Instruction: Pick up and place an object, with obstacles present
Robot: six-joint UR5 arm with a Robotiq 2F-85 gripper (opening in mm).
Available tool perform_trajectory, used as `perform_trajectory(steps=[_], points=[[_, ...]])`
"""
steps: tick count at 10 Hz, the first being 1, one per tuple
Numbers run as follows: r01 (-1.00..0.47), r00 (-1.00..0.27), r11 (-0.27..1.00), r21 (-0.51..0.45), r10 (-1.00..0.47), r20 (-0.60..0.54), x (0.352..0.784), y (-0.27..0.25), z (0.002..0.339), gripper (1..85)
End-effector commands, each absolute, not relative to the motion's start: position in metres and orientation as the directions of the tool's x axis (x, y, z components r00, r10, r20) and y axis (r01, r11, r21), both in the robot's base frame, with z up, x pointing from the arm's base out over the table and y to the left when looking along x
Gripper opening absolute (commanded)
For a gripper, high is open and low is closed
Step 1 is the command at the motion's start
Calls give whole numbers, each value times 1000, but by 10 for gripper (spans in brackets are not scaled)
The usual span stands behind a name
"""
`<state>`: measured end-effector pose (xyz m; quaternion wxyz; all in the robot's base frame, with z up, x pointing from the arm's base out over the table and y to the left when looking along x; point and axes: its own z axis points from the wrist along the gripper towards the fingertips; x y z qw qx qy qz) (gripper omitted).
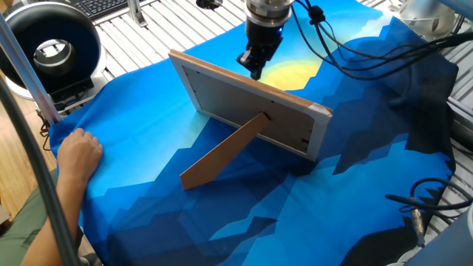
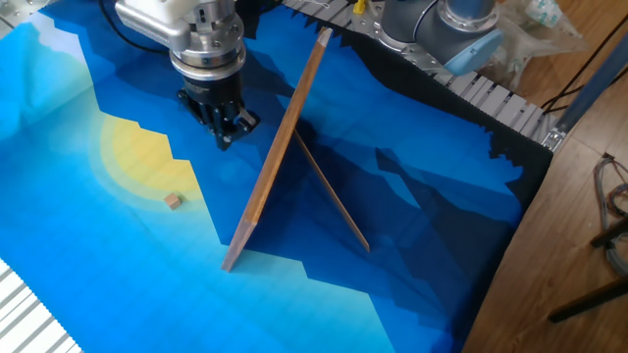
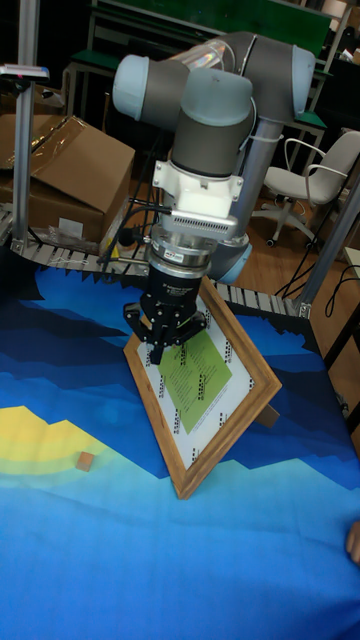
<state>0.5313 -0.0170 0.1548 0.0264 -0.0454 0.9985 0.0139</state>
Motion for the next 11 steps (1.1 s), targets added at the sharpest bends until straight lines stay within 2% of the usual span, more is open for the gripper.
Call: perform_trajectory(steps=[1,3,4,6,8,11], points=[[26,-999,999,34,25,30,508,-18,154,13],[114,-993,994,3,114,-30,524,-27,154,13],[101,-992,995,-11,100,-83,537,-32,155,13],[10,-999,1000,24,11,-42,555,-58,137,13],[-62,-998,998,-8,-62,-25,580,-111,120,13],[-85,-995,996,3,-85,-45,612,-130,85,13]])
